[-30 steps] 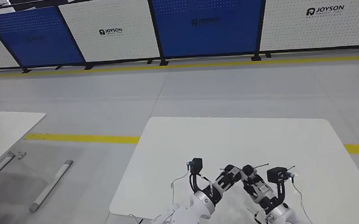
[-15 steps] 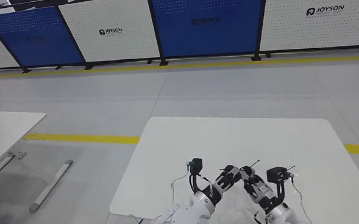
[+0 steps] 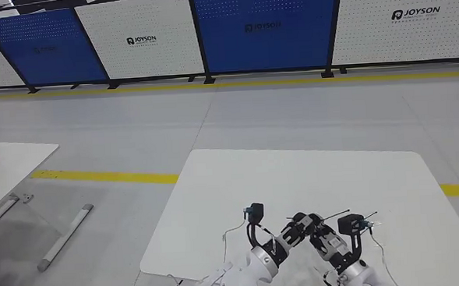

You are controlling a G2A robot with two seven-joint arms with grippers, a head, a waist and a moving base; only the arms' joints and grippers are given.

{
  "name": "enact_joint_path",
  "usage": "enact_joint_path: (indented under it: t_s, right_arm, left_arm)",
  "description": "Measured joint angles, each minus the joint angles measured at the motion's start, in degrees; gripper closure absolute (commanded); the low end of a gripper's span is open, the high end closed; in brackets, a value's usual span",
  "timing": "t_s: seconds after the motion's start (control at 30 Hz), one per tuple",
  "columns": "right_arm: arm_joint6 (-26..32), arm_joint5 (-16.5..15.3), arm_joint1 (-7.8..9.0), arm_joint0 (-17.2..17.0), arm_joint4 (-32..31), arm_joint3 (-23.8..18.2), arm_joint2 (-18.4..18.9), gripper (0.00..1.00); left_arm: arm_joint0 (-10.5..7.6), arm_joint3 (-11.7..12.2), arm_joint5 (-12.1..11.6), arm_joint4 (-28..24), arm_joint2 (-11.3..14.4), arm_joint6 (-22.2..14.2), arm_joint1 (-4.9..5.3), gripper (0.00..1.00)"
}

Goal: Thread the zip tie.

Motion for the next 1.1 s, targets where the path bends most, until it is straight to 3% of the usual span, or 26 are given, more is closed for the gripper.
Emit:
enact_joint_path:
  t_s: [0.37,0.4,0.43,0.63,1.03,1.1]
  right_arm:
    - [0.00,-0.23,-0.12,-0.03,-0.05,0.49,0.03,1.00]
    - [0.00,-0.33,-0.13,-0.05,0.10,0.54,0.08,0.80]
    - [-0.01,-0.55,-0.13,-0.10,0.35,0.57,0.17,0.66]
    - [-0.42,-1.56,-0.03,-0.74,0.91,-0.08,1.04,0.56]
    - [-0.96,-1.37,-0.07,-1.31,1.34,-0.93,1.74,0.65]
    - [-1.05,-1.37,-0.07,-1.40,1.37,-1.11,1.85,0.70]
  left_arm:
    - [0.94,-0.63,-1.42,-0.31,-0.91,1.01,0.10,1.00]
    - [1.02,-0.63,-1.43,-0.29,-1.01,1.04,0.12,1.00]
    - [1.10,-0.62,-1.43,-0.19,-1.09,1.11,0.14,1.00]
    - [1.03,-0.25,-1.12,0.05,-0.84,1.16,0.07,1.00]
    - [0.91,-0.26,-0.17,1.28,-0.24,1.32,-0.03,1.00]
    - [0.89,-0.27,-0.05,1.41,-0.17,1.37,-0.05,1.00]
